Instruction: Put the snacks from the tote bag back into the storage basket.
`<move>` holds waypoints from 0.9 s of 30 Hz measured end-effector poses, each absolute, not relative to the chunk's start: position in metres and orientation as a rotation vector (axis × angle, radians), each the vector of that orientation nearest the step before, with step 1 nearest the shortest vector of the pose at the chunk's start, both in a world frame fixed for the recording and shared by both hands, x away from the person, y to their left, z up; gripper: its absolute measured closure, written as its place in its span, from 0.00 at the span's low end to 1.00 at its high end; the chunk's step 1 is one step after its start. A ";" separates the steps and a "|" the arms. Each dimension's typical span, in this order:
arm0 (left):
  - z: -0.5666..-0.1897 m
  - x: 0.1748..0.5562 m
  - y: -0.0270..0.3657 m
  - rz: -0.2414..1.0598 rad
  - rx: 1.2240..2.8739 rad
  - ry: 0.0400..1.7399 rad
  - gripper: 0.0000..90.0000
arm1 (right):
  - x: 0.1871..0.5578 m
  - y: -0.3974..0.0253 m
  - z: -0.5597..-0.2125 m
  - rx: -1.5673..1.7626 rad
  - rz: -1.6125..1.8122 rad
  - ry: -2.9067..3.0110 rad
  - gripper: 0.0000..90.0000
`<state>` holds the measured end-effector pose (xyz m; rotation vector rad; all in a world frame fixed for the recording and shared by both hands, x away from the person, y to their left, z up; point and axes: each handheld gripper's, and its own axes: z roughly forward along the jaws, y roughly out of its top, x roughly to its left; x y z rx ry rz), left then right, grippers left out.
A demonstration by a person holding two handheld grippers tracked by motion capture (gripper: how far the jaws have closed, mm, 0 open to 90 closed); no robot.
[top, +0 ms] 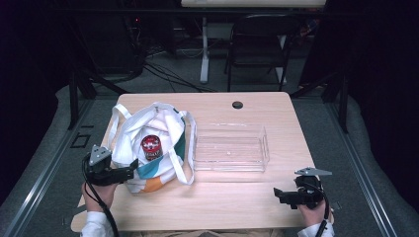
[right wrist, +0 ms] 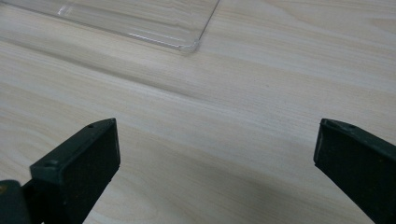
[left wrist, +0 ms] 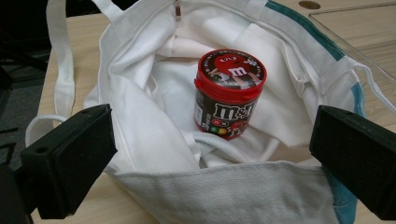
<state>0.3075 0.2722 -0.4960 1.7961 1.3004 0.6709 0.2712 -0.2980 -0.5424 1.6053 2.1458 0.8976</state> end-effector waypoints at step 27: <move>-0.490 0.308 0.269 0.649 1.818 1.281 0.01 | 0.272 -0.294 -0.543 1.600 0.886 2.176 0.01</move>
